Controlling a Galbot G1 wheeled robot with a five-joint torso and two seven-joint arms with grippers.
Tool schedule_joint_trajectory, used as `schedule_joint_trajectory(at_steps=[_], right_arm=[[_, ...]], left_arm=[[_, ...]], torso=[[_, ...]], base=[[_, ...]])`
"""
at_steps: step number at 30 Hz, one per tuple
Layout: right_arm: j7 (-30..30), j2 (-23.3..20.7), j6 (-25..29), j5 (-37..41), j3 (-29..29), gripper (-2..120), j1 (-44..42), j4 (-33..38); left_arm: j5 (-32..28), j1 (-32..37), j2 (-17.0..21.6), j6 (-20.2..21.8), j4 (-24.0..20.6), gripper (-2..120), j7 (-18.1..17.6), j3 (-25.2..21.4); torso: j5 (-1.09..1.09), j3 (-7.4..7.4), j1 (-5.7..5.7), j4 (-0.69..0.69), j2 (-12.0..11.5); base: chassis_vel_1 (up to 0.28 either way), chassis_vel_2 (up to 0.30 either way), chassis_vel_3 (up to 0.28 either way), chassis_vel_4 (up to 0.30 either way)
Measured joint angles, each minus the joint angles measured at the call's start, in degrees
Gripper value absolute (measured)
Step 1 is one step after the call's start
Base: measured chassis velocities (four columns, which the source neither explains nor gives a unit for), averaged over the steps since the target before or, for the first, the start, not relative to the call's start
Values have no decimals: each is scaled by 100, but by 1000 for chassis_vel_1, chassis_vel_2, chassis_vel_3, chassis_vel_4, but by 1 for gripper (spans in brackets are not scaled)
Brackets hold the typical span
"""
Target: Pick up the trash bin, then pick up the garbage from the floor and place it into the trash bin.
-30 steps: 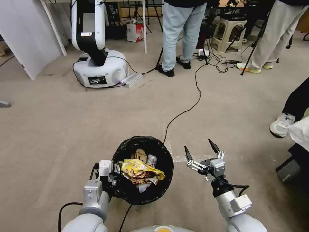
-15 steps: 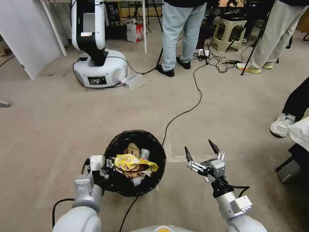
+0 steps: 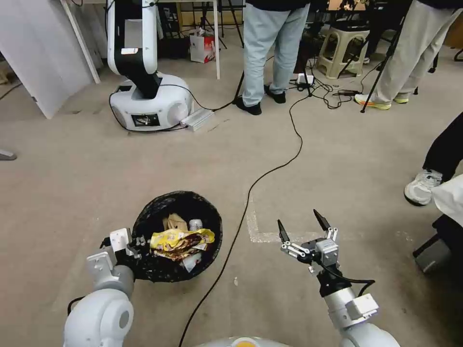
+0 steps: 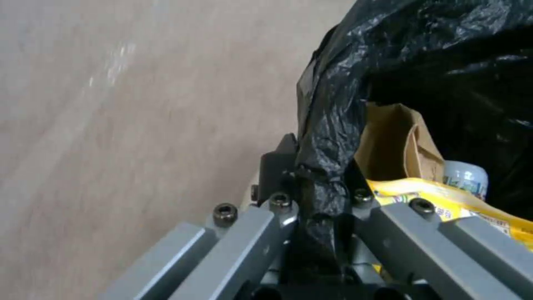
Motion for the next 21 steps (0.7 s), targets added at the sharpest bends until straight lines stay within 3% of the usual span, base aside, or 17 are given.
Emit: schedule_joint_trajectory(at_steps=[7, 15, 21], right_arm=[[-13, 5, 18, 0, 6, 100, 0, -22], [-40, 11, 64, 0, 12, 100, -28, -42], [-59, 13, 97, -9, 14, 100, -62, -55]], left_arm=[[-376, -107, -4, 362, 331, 0, -357, -54], [-539, -145, -6, 400, 407, 1, -447, -55], [-608, -135, -21, 420, 407, 22, -435, -8]], torso=[[6, 0, 0, 2, 0], [4, -1, 0, 1, 0], [-3, 0, 0, -2, 0]], base=[[0, 0, 0, 0], [0, 0, 0, 0], [0, 0, 0, 0]])
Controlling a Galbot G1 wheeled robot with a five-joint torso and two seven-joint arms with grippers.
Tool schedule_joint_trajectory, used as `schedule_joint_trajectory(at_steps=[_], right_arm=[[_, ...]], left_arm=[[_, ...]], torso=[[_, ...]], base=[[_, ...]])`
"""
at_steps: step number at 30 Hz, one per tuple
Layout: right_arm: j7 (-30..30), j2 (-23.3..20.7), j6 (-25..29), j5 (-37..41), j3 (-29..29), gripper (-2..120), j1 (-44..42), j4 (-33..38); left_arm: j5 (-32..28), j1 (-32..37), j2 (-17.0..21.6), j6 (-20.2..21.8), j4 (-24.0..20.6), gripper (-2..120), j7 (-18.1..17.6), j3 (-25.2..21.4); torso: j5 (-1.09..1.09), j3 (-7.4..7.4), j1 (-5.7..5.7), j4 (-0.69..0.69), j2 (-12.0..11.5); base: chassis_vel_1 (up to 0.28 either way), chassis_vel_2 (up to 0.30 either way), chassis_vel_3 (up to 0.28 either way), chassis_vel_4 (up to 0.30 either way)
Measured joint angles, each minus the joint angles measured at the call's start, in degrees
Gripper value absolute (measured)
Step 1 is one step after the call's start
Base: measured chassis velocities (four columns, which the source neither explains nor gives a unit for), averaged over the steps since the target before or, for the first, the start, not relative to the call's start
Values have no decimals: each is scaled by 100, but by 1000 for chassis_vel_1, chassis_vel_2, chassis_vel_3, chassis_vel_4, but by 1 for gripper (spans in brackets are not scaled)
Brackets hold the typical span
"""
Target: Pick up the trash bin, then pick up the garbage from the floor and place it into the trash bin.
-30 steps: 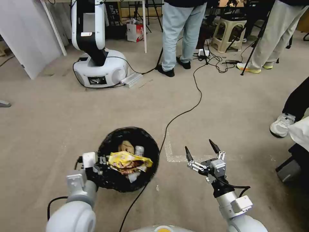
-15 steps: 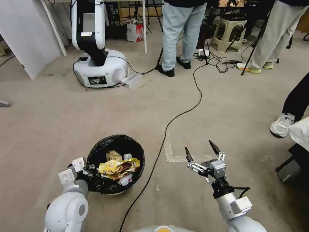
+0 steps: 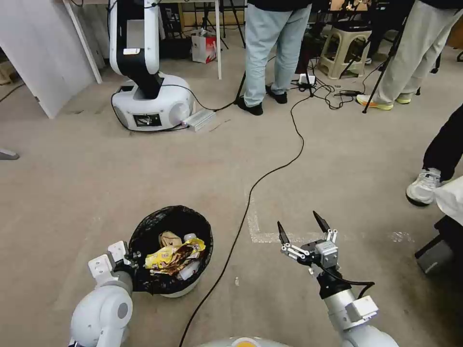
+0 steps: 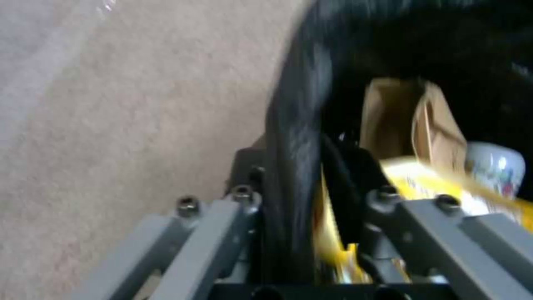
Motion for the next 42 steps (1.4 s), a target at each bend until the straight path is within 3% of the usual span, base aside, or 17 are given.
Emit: schedule_joint_trajectory(at_steps=[5, 13, 17, 22, 29, 30, 31, 32, 34, 38, 42], right_arm=[[-20, 4, 31, -24, 2, 100, -34, -13], [-28, 27, 49, -44, -6, 100, -44, -19], [-28, 67, 73, -99, -21, 100, -25, -35], [-13, 99, 80, -116, -62, 100, -11, -42], [164, 180, 101, -138, -134, 100, 35, 57], [369, 221, 55, -226, -178, 100, 50, 124], [494, 247, 11, -260, -201, 100, 64, 141], [494, 247, 11, -260, -201, 100, 64, 141], [690, 298, -63, -316, -234, 100, 101, 149], [740, 324, -89, -386, -233, 100, 107, 150], [774, 376, -141, -478, -230, 100, 135, 168]], left_arm=[[-19, 4, 1, 35, -125, 45, 37, 19], [-15, 20, 15, 1, -278, 69, 59, 15], [98, 47, 42, -138, -526, 87, 165, 22], [277, 69, 83, -274, -734, 98, 284, 36], [1354, 383, 121, -1062, -1131, 100, 974, 227], [2042, 652, 122, -1658, -1204, 100, 1410, 369], [2407, 794, 122, -2001, -1210, 100, 1638, 441], [2407, 794, 122, -2001, -1210, 100, 1638, 441], [3209, 1174, 77, -2800, -1134, 100, 2084, 615], [3621, 1409, 19, -3359, -956, 100, 2229, 703], [3907, 1774, -19, -3860, -652, 100, 2026, 829]], torso=[[0, 1, 0, 0, 0], [3, 1, 1, 1, 0], [4, 0, 0, 2, 0], [4, 0, 1, 1, 0], [4, 0, 0, 2, 0], [3, 0, 0, 2, 0], [4, 0, 0, 1, 0], [4, 0, 0, 1, 0], [5, -1, 0, 1, 0], [4, 0, 0, 2, 0], [4, 0, 0, 1, 0]], base=[[0, 0, 0, 0], [0, 0, 0, 0], [0, 0, 0, 0], [0, 0, 0, 0], [0, 0, 0, 0], [0, 0, 0, 0], [0, 0, 0, 0], [0, 0, 0, 0], [0, 0, 0, 0], [0, 0, 0, 0], [0, 0, 0, 0]])
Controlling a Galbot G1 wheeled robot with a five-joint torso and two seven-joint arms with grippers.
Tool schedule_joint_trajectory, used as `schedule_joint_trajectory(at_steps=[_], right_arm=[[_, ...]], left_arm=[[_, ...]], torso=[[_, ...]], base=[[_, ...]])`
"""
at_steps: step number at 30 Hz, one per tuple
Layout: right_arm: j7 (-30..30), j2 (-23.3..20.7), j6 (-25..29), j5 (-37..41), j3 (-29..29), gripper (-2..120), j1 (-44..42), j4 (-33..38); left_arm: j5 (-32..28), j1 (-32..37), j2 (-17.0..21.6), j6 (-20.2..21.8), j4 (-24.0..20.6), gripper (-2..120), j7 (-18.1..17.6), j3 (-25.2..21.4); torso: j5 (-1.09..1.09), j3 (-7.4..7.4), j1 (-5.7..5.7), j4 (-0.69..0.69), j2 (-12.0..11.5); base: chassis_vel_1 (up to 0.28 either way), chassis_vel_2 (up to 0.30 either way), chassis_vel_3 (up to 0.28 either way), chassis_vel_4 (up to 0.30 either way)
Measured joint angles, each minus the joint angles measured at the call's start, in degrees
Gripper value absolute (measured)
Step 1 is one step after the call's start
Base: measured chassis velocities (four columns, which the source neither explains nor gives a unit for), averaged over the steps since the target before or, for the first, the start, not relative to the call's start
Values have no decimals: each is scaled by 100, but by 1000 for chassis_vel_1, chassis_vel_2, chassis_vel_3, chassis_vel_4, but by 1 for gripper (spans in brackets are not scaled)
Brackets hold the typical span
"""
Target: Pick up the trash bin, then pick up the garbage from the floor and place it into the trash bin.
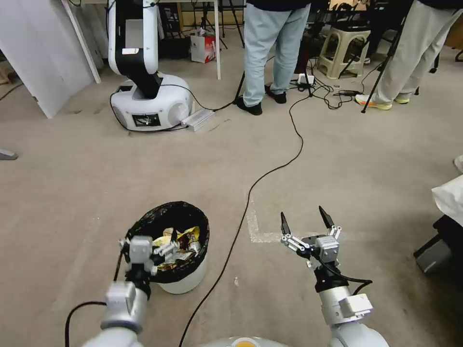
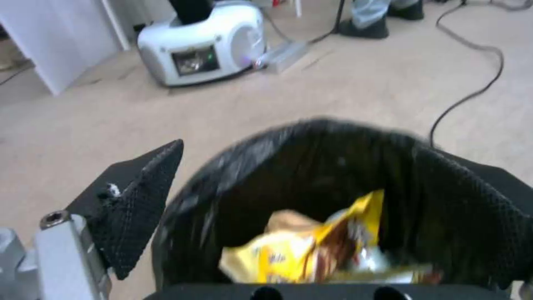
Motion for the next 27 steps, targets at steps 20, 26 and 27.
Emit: schedule_joint_trajectory(at_steps=[20, 26, 27], right_arm=[[14, 121, -62, -200, -42, 100, 125, -45], [14, 120, -64, -200, -41, 100, 123, -47], [14, 119, -64, -200, -41, 100, 123, -47]], left_arm=[[277, 248, -71, -1000, 445, 100, -348, 69], [267, 243, -71, -980, 445, 100, -350, 66], [264, 242, -70, -977, 445, 100, -351, 66]], torso=[[-1, 0, 0, 0, 0], [-1, 0, 0, 0, 0], [-1, 0, 0, 0, 0]], base=[[0, 0, 0, 0], [0, 0, 0, 0], [0, 0, 0, 0]])
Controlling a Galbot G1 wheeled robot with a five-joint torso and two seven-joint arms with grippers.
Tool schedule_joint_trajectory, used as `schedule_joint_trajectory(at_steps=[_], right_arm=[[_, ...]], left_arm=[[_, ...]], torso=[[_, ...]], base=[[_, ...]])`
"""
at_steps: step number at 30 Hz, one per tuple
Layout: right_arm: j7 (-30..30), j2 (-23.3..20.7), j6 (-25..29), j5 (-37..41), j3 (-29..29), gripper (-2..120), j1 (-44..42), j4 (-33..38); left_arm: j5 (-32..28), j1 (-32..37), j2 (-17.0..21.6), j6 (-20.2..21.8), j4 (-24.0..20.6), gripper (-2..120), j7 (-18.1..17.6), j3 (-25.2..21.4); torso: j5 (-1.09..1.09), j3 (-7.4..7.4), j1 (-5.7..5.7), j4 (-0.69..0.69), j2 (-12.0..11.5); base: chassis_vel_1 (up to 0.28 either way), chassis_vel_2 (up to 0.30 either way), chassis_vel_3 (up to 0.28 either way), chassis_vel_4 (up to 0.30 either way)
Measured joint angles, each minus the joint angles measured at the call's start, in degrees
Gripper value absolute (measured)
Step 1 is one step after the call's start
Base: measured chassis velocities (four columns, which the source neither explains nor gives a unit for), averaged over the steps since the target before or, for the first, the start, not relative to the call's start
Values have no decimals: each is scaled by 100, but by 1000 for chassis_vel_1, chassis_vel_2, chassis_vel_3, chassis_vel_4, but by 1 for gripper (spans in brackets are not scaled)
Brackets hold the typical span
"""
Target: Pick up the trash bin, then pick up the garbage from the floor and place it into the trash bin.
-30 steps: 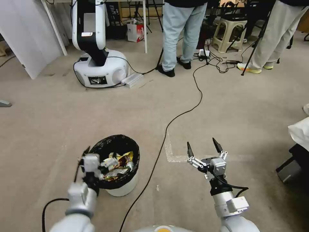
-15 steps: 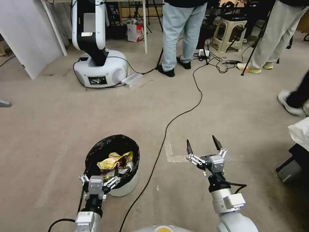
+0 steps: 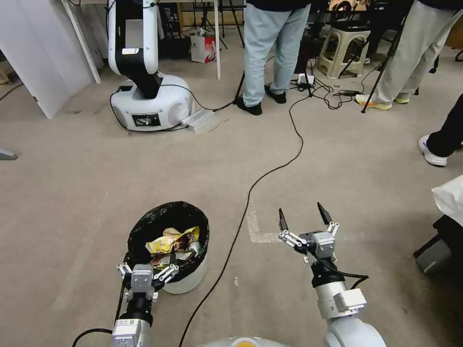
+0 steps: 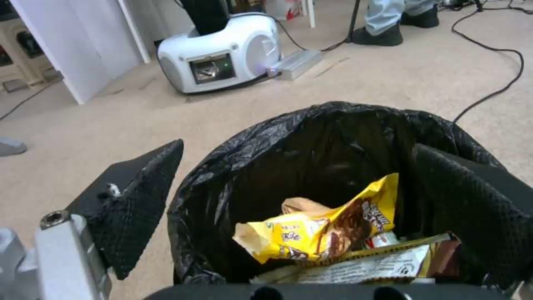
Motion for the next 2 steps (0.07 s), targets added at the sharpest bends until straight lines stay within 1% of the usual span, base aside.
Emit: schedule_joint_trajectory(at_steps=[2], right_arm=[[0, 0, 0, 0, 1, 100, 0, 0]], left_arm=[[-4, -2, 0, 6, 0, 100, -1, -1]], torso=[[0, 0, 0, 0, 0]], base=[[0, 0, 0, 0]])
